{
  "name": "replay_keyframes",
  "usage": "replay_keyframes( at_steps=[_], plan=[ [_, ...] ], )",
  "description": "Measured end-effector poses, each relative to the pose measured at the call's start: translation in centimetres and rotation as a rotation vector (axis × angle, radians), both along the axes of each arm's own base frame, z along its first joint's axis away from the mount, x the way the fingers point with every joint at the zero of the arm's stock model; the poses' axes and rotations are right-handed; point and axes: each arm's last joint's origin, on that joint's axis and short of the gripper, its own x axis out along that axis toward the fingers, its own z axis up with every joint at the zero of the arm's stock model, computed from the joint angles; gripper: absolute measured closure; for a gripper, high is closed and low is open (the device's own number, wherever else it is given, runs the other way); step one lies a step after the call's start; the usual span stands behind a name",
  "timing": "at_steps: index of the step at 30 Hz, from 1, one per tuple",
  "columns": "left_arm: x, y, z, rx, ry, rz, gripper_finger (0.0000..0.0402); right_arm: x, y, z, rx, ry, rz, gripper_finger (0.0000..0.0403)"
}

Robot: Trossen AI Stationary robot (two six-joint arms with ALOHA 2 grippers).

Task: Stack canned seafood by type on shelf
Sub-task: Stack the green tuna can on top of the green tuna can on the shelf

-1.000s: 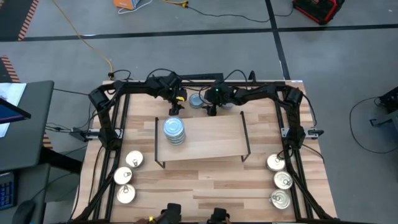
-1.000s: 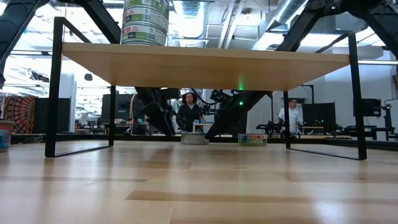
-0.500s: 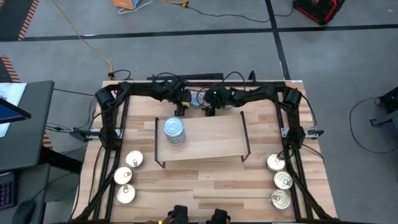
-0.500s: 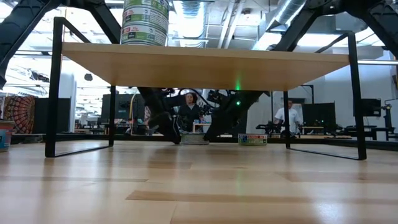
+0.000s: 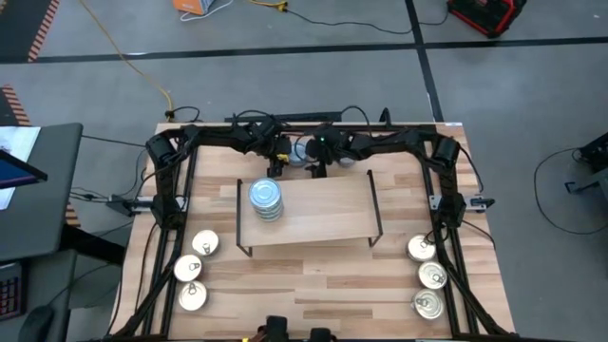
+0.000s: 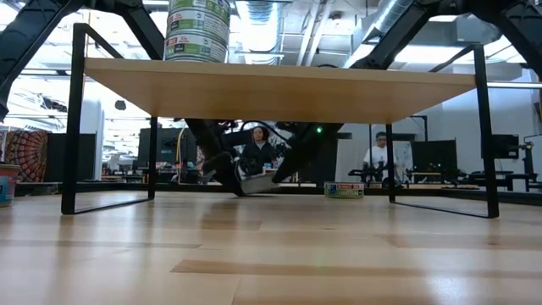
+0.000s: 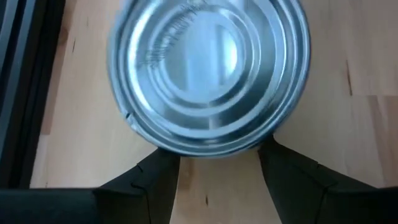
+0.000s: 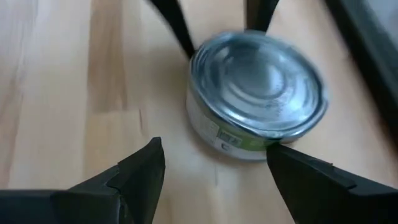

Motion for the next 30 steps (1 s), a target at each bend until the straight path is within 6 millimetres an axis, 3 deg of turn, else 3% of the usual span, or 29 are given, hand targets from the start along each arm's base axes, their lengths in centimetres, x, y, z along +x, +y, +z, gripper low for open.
replay_keyframes(
  at_steps=[9, 23, 30],
  plan=[
    [-1.1, 0.9, 0.1, -0.084, -0.010, 0.010, 0.0191, 1.4, 0.0, 3.1, -0.017, -0.219, 0.126, 0.0085],
    [-1.9, 0.5, 0.4, -0.138, 0.055, 0.027, 0.0191, 1.1, 0.0, 2.5, 0.009, -0.186, 0.117, 0.0085],
    [-2.8, 0.2, 3.0, -0.089, 0.049, 0.053, 0.0191, 0.4, 0.1, 3.1, 0.010, -0.123, 0.073, 0.0085]
  ],
)
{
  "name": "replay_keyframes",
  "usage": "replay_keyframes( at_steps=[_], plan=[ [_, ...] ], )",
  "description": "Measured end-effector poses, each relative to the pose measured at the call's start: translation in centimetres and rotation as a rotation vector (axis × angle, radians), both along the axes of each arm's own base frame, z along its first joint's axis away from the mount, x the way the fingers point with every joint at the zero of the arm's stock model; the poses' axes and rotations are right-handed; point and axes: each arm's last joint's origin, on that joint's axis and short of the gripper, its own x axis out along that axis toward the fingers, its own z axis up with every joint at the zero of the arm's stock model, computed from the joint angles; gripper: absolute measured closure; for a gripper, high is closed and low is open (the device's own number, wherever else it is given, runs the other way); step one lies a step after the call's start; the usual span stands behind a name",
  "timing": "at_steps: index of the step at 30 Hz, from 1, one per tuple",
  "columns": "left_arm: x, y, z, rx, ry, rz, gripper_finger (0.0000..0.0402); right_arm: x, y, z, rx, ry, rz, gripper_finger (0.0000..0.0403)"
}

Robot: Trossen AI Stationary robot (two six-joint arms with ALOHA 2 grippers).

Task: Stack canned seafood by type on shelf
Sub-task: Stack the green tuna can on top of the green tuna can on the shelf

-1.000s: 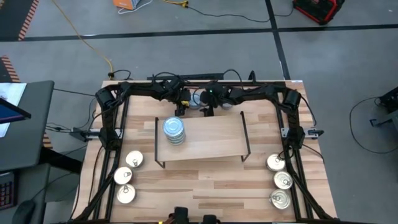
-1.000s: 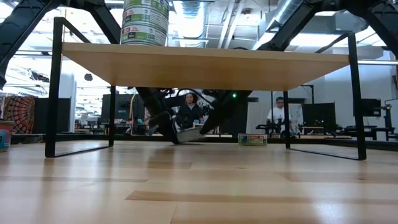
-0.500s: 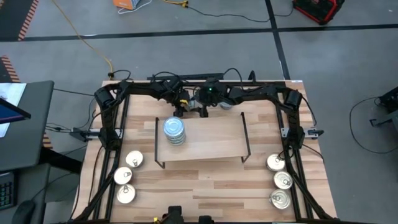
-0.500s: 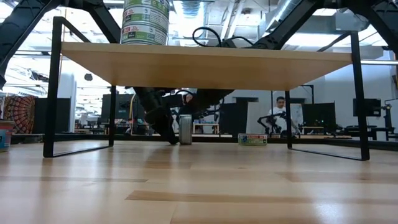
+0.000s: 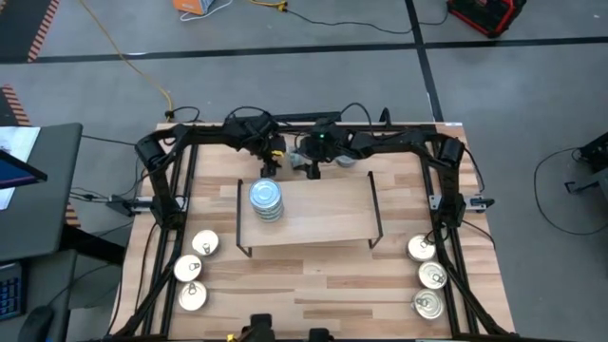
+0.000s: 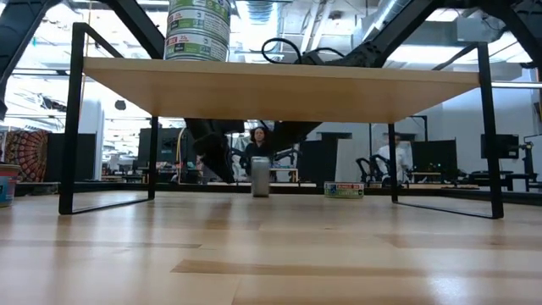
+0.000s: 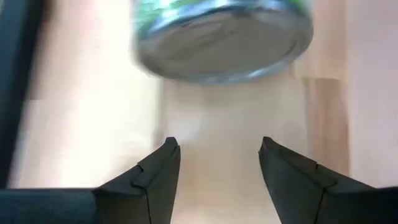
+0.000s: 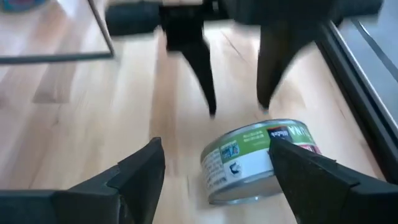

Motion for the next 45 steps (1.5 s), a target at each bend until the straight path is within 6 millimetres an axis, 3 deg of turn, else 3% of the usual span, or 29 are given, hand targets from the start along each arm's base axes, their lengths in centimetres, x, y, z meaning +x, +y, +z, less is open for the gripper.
replay_keyframes(
  at_steps=[6, 13, 18, 24, 28, 35, 45],
  plan=[
    [-0.6, -0.1, 2.7, 0.079, -0.037, 0.068, 0.0191, -1.4, -0.1, 1.2, 0.011, 0.076, -0.049, 0.0085],
    [-0.9, -0.5, 4.3, 0.087, -0.075, 0.124, 0.0191, -1.9, 0.3, 2.2, 0.027, 0.084, -0.064, 0.0085],
    [-1.2, -0.6, 5.1, 0.096, -0.095, 0.153, 0.0191, -2.2, 0.2, 3.3, 0.059, 0.054, -0.179, 0.0085],
    [-1.2, -0.7, 5.2, 0.095, -0.100, 0.152, 0.0191, -1.1, 1.2, 1.7, 0.021, 0.104, -0.302, 0.0085],
    [-1.2, -0.7, 5.1, 0.084, -0.094, 0.158, 0.0191, -0.5, 2.2, 1.7, -0.005, 0.085, -0.370, 0.0085],
    [-1.4, -0.6, 5.0, 0.060, -0.087, 0.198, 0.0191, -0.3, 2.6, 1.7, 0.103, 0.052, -0.463, 0.0085],
    [-1.3, -0.9, 5.0, 0.006, -0.114, 0.170, 0.0191, 0.7, 2.1, -2.4, 0.094, 0.120, -0.486, 0.0085]
  ],
)
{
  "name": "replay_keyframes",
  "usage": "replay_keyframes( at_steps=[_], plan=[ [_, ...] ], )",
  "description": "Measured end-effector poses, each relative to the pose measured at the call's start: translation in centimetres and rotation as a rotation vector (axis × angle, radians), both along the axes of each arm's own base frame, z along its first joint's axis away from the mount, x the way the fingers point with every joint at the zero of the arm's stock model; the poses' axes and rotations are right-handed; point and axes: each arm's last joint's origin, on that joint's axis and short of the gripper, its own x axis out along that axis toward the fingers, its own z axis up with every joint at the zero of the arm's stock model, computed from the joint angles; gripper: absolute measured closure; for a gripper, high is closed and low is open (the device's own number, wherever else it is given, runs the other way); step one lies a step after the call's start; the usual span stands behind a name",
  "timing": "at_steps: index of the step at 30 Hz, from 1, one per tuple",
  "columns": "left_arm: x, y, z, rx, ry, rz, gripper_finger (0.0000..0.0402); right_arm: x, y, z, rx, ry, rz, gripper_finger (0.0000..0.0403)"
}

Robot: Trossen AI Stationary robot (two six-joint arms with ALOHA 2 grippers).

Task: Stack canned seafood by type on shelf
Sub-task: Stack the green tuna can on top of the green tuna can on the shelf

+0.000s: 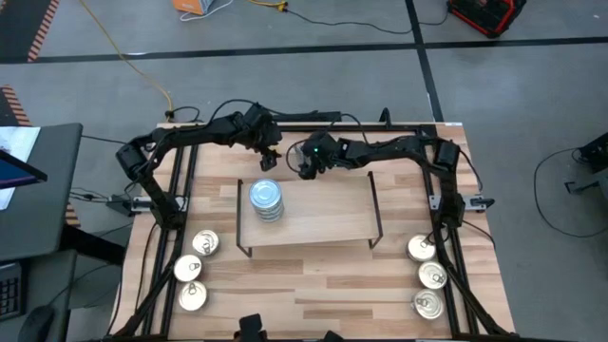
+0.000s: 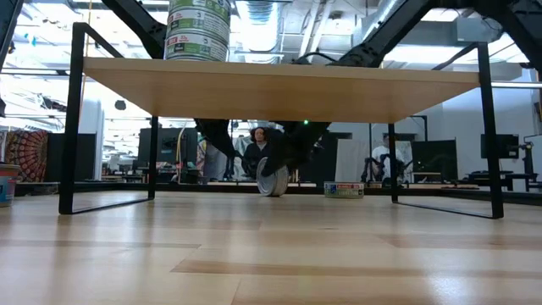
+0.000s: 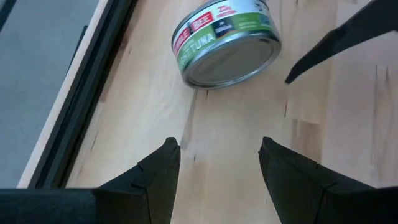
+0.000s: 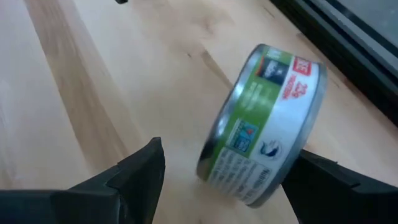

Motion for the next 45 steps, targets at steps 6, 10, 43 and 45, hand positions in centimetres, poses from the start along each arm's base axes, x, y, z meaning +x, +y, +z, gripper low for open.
replay_keyframes(
  at_steps=[6, 10, 43, 45],
  plan=[
    [-0.1, 0.1, 0.0, 0.019, 0.007, -0.026, 0.0191, 0.4, -0.6, -0.3, -0.036, -0.040, 0.007, 0.0085],
    [0.0, -0.1, 0.0, 0.008, -0.006, -0.092, 0.0191, 0.4, -1.1, 0.0, -0.050, -0.072, -0.005, 0.0093],
    [-2.0, -0.9, 5.5, 0.244, -0.106, -0.137, 0.0191, -3.3, -0.5, 6.6, -0.131, 0.049, 0.128, 0.0245],
    [-2.8, -1.4, 7.2, 0.298, -0.124, -0.100, 0.0191, -3.7, 0.3, 8.2, -0.152, 0.028, 0.148, 0.0245]
  ],
)
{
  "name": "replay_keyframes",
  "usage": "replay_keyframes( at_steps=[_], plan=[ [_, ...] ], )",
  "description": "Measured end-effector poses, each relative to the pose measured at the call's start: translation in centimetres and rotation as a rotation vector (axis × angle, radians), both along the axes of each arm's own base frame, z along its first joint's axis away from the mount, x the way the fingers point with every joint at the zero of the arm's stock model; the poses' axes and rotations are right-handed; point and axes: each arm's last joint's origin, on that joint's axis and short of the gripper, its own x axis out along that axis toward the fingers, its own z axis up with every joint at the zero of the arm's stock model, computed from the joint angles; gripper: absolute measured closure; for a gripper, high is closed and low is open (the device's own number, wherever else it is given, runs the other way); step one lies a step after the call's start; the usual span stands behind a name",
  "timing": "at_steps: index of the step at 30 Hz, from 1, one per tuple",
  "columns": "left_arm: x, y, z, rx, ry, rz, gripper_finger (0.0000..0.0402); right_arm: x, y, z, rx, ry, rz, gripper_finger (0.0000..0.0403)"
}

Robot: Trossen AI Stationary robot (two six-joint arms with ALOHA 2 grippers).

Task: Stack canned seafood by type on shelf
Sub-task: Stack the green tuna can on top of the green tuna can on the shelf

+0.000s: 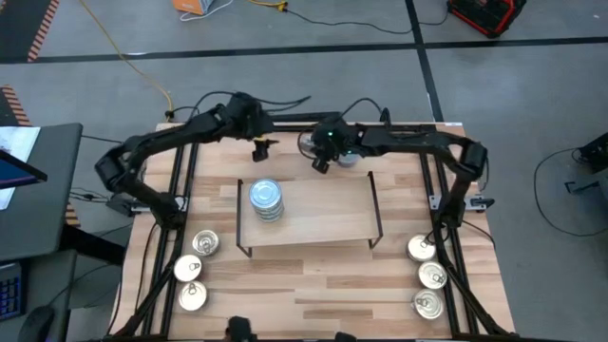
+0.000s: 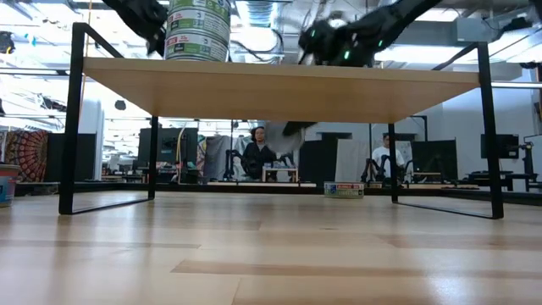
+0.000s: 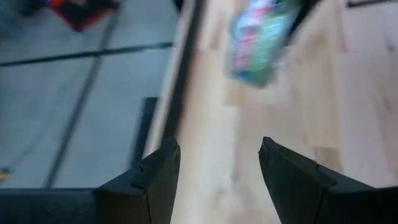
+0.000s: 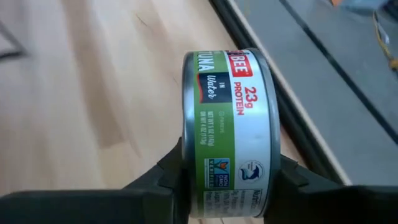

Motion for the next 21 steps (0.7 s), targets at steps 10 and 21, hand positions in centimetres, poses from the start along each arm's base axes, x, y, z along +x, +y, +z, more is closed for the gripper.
replay_keyframes(
  at_steps=[10, 21],
  plan=[
    [-4.6, -4.5, 7.6, 0.089, -0.272, -0.019, 0.0191, -2.2, 5.8, 8.1, -0.175, -0.176, 0.196, 0.0241],
    [-5.8, -11.8, 11.3, 0.142, -0.439, -0.284, 0.0190, -2.1, 11.0, 12.2, -0.463, -0.356, 0.409, 0.0240]
  ],
)
